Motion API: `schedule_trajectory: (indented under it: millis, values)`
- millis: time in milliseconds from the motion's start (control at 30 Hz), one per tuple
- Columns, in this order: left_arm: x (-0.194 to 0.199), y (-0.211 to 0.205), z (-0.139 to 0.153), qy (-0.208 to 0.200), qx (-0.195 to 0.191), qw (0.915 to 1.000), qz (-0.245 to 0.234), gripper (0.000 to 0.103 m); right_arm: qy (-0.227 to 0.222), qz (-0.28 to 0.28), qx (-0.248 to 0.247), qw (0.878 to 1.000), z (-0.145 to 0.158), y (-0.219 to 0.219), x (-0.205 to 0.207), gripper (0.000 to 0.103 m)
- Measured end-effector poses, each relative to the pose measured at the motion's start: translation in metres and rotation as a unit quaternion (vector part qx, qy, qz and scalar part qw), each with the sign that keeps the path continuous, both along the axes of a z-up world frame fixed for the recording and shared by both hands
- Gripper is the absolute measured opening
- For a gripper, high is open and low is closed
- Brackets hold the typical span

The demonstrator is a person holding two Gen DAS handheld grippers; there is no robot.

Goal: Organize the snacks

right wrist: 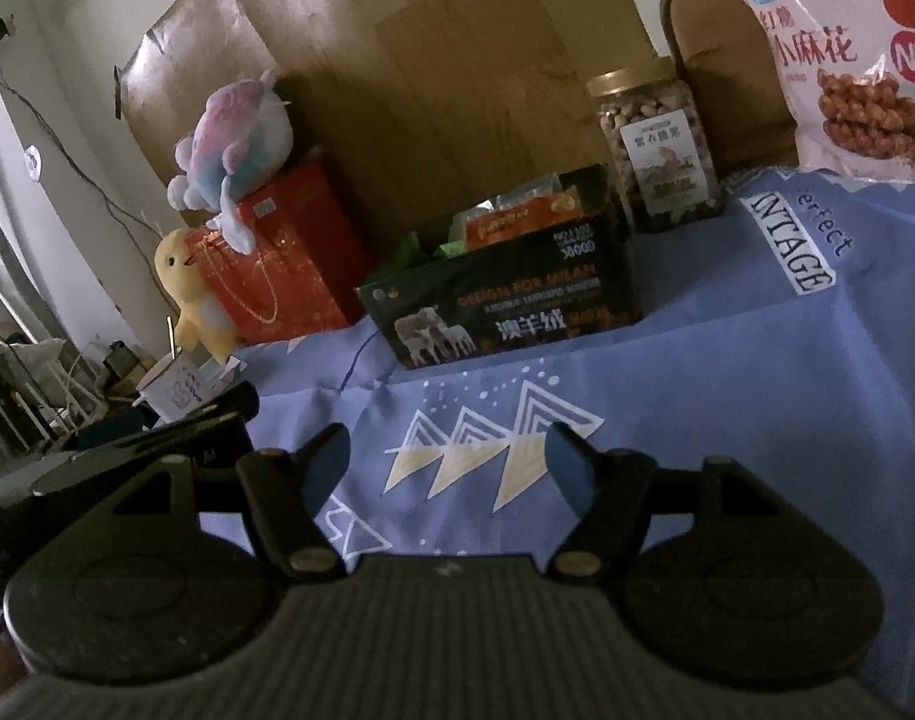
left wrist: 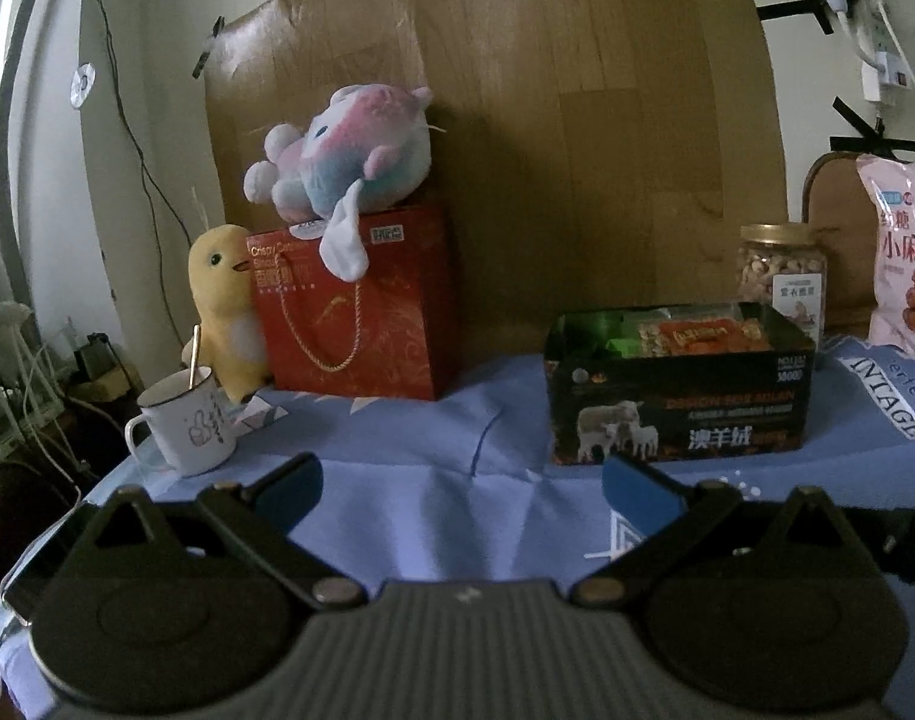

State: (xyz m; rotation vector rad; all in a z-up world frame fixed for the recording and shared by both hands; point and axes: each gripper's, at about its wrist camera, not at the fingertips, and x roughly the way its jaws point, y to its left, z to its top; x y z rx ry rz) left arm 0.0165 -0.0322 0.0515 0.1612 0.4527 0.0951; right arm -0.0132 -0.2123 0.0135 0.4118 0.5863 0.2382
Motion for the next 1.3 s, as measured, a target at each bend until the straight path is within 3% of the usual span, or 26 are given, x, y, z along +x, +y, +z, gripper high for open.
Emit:
schedule_trajectory:
  millis: [200, 667, 1300]
  values:
    - [-0.001, 0.001, 0.001, -0.007, -0.003, 1.0000, -0.003, 0.103, 0.003, 0.001, 0.004, 1.000, -0.002, -0.002, 0.000, 0.074]
    - [-0.009, -0.013, -0.003, 0.022, -0.008, 0.9990, -0.038, 0.103, -0.018, -0.001, -0.016, 1.000, 0.001, -0.002, -0.005, 0.075]
    - [-0.007, -0.012, -0.004, 0.058, -0.010, 0.9982, -0.001, 0.103, -0.016, -0.004, -0.012, 1.000, 0.000, -0.005, -0.006, 0.076]
